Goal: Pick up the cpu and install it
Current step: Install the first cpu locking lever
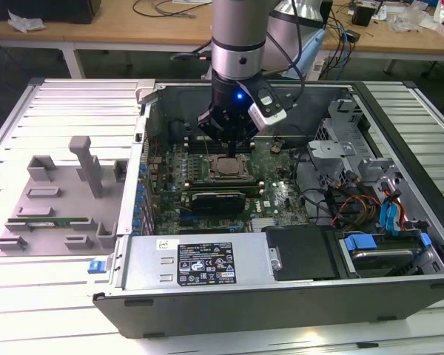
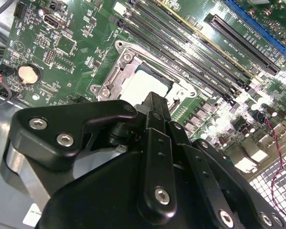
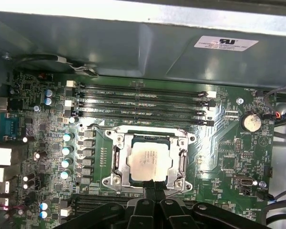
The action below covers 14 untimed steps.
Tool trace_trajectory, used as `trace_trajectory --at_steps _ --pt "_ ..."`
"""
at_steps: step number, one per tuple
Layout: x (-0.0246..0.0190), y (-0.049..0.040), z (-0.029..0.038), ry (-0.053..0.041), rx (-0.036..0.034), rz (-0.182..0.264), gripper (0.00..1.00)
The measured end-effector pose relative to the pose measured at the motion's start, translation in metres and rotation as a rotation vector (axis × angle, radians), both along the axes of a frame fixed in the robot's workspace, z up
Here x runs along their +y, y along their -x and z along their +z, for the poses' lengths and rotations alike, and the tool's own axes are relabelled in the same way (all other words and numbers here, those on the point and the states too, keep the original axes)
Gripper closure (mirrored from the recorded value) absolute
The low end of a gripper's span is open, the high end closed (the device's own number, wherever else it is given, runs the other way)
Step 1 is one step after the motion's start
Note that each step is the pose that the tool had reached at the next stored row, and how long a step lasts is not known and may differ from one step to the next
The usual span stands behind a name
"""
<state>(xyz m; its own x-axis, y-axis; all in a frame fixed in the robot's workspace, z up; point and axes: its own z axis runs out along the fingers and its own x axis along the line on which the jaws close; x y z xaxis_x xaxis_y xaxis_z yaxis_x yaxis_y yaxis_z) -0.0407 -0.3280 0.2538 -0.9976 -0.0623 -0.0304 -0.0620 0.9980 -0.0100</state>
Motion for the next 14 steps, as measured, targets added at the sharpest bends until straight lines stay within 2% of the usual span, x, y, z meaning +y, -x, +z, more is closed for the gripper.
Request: trace_trajectory --at_steps 6,9,14 --pt "0.0 0.003 0.0003 0.0003 0.0002 0.0 0.89" --pt "0.0 0.0113 0.0002 0.0003 0.0001 0.0 0.89" --pt "0.0 0.0116 0.0014 0.0003 0.0002 0.0 0.89"
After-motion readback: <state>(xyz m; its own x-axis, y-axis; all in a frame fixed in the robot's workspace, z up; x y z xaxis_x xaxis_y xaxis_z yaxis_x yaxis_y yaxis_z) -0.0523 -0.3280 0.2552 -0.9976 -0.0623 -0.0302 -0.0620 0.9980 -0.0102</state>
